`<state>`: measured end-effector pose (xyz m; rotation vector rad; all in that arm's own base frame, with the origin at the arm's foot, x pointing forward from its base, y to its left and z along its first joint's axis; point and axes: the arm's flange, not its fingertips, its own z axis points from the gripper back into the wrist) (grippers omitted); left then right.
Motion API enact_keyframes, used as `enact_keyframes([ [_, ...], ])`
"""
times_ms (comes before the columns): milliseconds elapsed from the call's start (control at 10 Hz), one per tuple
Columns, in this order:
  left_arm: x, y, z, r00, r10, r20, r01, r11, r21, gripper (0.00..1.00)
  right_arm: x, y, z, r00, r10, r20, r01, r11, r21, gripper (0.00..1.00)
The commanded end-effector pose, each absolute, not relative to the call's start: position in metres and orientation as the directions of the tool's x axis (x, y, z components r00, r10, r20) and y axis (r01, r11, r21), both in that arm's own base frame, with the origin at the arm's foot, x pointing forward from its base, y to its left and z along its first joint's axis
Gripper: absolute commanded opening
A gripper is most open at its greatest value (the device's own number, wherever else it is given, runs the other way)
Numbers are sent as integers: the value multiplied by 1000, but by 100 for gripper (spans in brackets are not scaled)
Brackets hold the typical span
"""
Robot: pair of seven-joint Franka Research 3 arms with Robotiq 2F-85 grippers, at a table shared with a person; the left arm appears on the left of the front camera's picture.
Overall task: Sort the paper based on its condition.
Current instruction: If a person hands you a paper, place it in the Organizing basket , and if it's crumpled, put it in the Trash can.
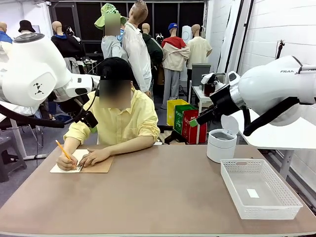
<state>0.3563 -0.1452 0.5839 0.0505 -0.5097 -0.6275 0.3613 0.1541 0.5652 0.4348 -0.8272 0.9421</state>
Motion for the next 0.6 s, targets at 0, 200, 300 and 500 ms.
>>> enact_keyframes([
  [0,356,-145,585,688,-571,447,547,814,197,100,368,154,554,276,502,820,-854,519,-31,100],
  [200,356,-145,585,688,-571,447,547,814,197,100,361,154,565,323,534,781,-844,536,-18,100],
  [300,356,-145,585,688,-571,447,547,814,197,100,361,154,565,323,534,781,-844,536,-18,100],
  [500,356,-145,585,688,-571,447,547,814,197,100,361,154,565,323,534,781,-844,536,-18,100],
])
